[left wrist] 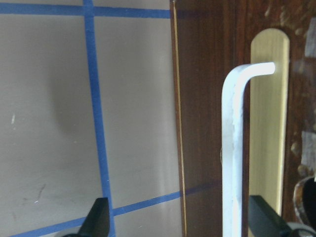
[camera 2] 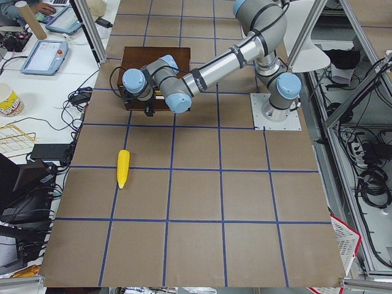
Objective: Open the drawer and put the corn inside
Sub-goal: 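Move the left gripper down to the white drawer handle and grasp it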
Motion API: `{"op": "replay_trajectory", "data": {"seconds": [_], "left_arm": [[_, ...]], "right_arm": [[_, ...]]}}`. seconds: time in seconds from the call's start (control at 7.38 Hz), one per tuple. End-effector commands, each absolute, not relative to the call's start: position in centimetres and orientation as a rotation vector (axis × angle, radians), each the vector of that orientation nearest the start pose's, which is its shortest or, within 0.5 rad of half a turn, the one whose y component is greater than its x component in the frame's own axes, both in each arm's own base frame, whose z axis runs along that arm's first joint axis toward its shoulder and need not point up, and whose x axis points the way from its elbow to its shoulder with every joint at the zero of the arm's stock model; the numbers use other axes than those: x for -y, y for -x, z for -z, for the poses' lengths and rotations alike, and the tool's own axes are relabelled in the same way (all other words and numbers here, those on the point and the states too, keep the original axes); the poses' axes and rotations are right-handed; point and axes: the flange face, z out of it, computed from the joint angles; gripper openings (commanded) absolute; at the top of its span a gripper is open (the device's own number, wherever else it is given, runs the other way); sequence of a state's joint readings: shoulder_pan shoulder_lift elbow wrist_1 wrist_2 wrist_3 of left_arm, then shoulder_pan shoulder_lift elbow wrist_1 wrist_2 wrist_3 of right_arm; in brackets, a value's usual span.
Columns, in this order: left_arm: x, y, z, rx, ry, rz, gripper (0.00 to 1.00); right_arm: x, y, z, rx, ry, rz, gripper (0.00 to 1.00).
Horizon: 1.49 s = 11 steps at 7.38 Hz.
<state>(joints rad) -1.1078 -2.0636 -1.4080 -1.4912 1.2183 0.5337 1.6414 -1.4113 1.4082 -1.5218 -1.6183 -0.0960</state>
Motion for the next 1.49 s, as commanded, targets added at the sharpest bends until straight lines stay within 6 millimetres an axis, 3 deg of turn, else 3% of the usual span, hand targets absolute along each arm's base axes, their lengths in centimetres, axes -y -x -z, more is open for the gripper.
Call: {"op": "replay_trajectory", "data": {"seconds": [0.0, 0.81, 1.36], "left_arm": [[64.9, -13.5, -28.5, -3.580, -0.035, -0.118, 1.00], [65.4, -13.8, -26.4, -3.586, -0.029, -0.156, 1.00], [65.4, -14.2, -26.6, -3.558, -0.048, -0.149, 1.00]], "right_arm": [[54.4, -16.7, -47.9, -3.176, 0.268, -0.074, 1.00], [54.4, -16.7, -47.9, -3.177, 0.265, -0.074, 1.00], [54.4, -16.7, -47.9, -3.176, 0.268, -0.074, 1.00]]}}
